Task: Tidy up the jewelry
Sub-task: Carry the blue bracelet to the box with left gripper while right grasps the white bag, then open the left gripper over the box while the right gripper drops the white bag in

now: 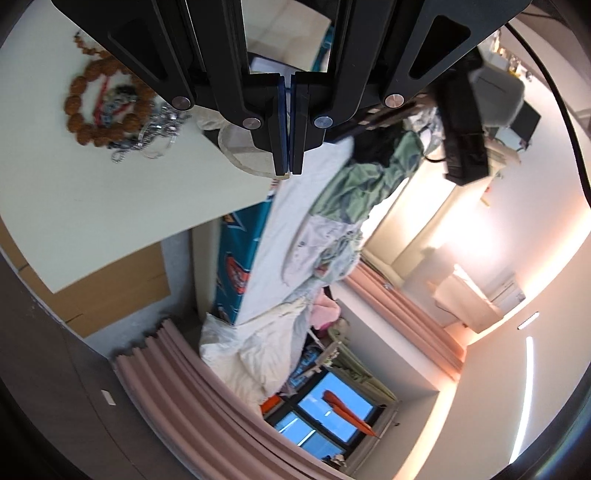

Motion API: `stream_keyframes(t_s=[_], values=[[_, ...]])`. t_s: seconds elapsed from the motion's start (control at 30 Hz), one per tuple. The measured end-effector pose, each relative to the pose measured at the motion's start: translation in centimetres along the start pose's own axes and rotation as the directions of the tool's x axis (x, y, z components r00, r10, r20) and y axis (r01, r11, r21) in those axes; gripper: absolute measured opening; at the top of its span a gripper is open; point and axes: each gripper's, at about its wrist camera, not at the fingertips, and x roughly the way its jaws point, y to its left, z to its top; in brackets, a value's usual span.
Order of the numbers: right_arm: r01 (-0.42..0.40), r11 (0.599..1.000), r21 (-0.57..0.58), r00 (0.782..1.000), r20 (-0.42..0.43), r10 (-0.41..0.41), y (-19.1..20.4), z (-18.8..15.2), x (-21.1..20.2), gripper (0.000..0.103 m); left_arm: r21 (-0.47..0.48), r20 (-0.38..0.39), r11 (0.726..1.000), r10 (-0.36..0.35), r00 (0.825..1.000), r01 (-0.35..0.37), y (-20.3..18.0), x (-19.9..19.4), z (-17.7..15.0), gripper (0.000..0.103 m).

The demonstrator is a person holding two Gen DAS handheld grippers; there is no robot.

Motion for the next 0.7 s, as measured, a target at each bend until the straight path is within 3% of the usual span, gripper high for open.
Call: stream_keyframes(t_s=[0.3, 0.33, 0.37, 0.4, 0.47, 0.7], values=[[-0.021, 0.999, -0.024, 1.0, 0.0, 0.021, 1.9, 0.5, 1.3, 0.003, -0.051, -0.04, 0.995, -0.088, 0.995, 0.086, 1.8, 0.9, 0.1, 0.012], [-0.026, 0.999, -0.025, 1.0, -0.003, 0.026, 2.1, 0.5, 1.7, 0.003, -0.061, -0.039, 0.994, -0.092, 0.995, 0.089, 2.1, 0.8, 0.1, 0.015], [-0.03, 0.999, -0.027, 1.0, -0.003, 0.03, 2.3, 0.5, 1.8, 0.003, -0.072, -0.031, 0.993, -0.097, 0.995, 0.094, 2.6, 0.5, 0.1, 0.029], [-0.03, 0.999, -0.029, 1.0, -0.005, 0.029, 2.4, 0.5, 2.0, 0.003, -0.077, -0.02, 0.993, -0.093, 0.995, 0.091, 2.8, 0.2, 0.1, 0.049], [-0.033, 0.999, -0.029, 0.999, -0.012, 0.032, 2.6, 0.4, 2.5, 0.003, -0.086, 0.014, 0.994, -0.071, 0.997, 0.072, 3.4, -0.7, 0.0, 0.066], [-0.05, 0.997, -0.059, 0.997, -0.062, 0.046, 4.1, -0.5, 4.6, 0.003, -0.11, 0.031, 0.994, -0.018, 0.999, 0.022, 5.6, -2.4, -0.2, 0.066]])
